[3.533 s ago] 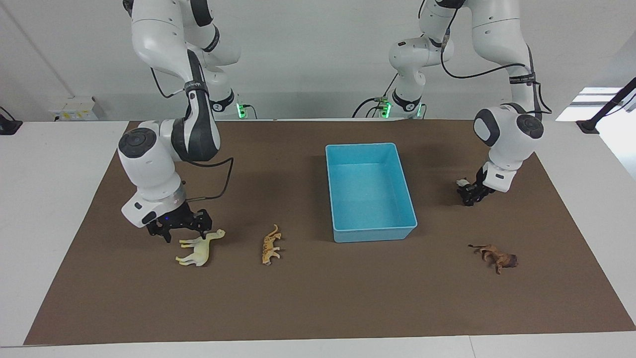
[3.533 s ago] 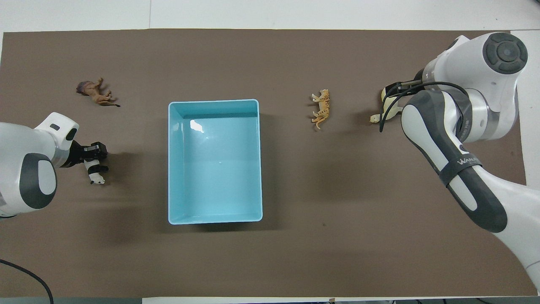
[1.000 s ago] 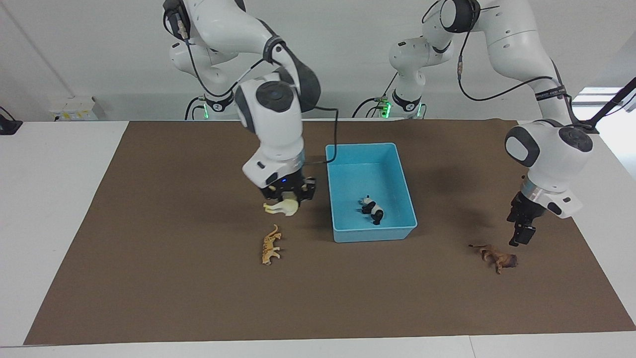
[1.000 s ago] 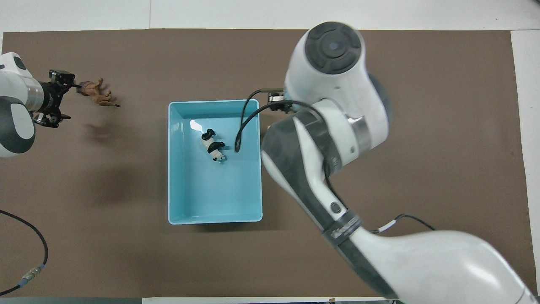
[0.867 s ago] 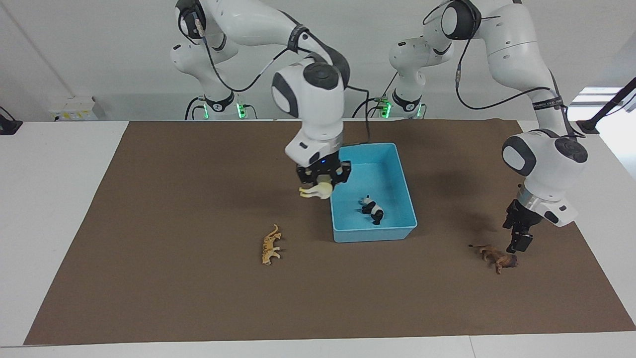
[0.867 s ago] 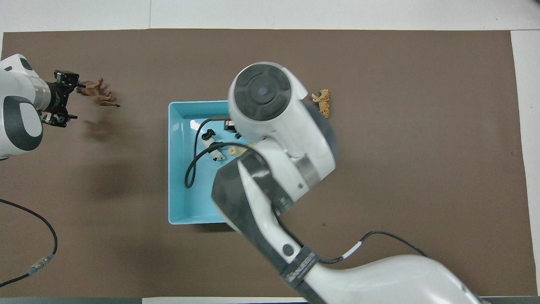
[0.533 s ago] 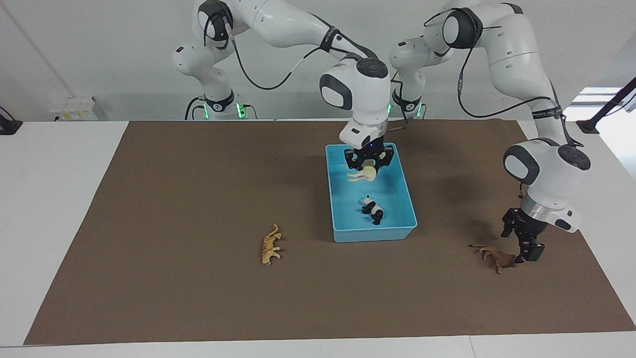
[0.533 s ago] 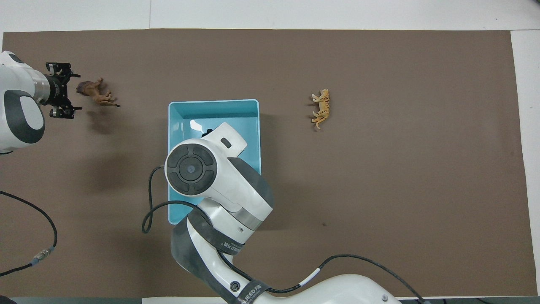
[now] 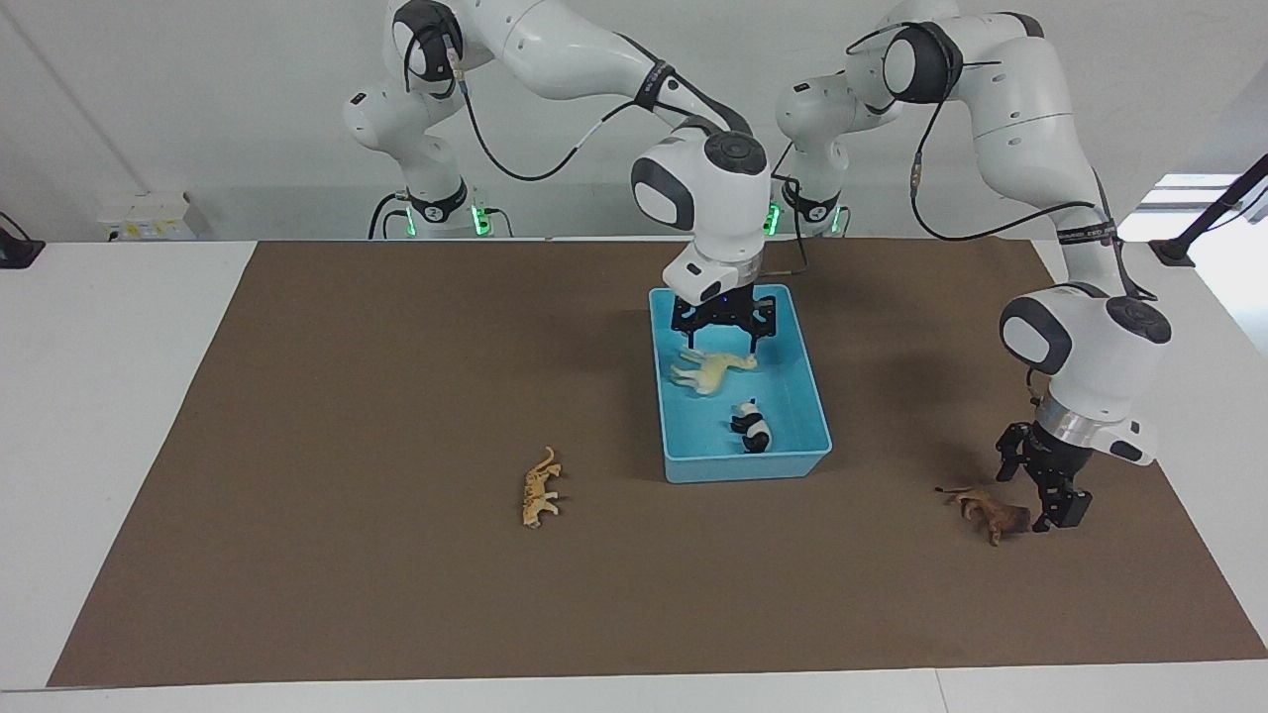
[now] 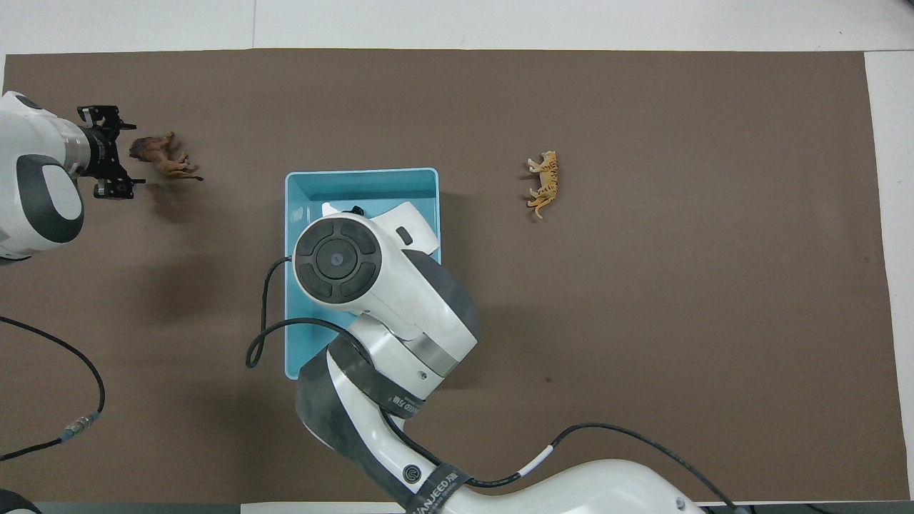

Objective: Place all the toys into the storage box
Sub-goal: 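Lower the cream horse into the box and release it with the right gripper, then lift the brown horse with the left gripper and drop it into the box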

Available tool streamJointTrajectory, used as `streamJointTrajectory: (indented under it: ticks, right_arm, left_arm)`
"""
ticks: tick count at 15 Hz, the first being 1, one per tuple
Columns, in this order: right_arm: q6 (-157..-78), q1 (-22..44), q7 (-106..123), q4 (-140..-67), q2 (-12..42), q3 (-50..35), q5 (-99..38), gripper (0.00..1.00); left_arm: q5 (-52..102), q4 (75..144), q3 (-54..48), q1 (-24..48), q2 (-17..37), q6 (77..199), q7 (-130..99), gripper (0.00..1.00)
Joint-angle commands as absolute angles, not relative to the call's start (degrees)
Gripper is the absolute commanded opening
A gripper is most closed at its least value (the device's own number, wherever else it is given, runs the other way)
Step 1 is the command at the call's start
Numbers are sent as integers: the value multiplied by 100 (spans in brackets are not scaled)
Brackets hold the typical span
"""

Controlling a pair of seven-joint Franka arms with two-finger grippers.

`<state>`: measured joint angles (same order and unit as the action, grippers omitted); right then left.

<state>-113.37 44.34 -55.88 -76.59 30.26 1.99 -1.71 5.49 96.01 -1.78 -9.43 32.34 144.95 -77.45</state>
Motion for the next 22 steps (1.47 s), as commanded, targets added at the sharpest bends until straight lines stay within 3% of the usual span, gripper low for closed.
streamJointTrajectory:
  ticks: [1, 5, 9, 12, 13, 16, 22]
  right_arm:
    - [-11075, 3790, -5511, -7550, 2857, 132, -325, 100]
    - [-11249, 2972, -4135, -7585, 2830, 149, -307, 100]
    - [-11854, 2339, -2920, -8128, 2865, 158, -281, 100]
    - [-12751, 2189, -2647, -8770, 2935, 167, -237, 100]
    - [-12840, 2145, -2515, -8789, 3023, 167, -194, 100]
    - [-13121, 2022, -2470, -8798, 3234, 167, -167, 100]
    - [-13657, 2074, -2478, -8815, 3638, 167, -176, 100]
  left_arm:
    - [615, 9607, -193, -914, 3314, 14678, -7822, 100]
    - [580, 9615, -193, -888, 3436, 14844, -7822, 100]
    - [571, 9615, -193, -879, 3445, 14854, -7822, 100]
    - [554, 9615, -193, -879, 3437, 14775, -7814, 41]
    - [554, 9615, -193, -879, 3437, 14766, -7813, 27]
    - [545, 9554, -193, -888, 3437, 14617, -7805, 0]
    - [299, 8097, -281, -800, 3340, 11801, -7796, 0]
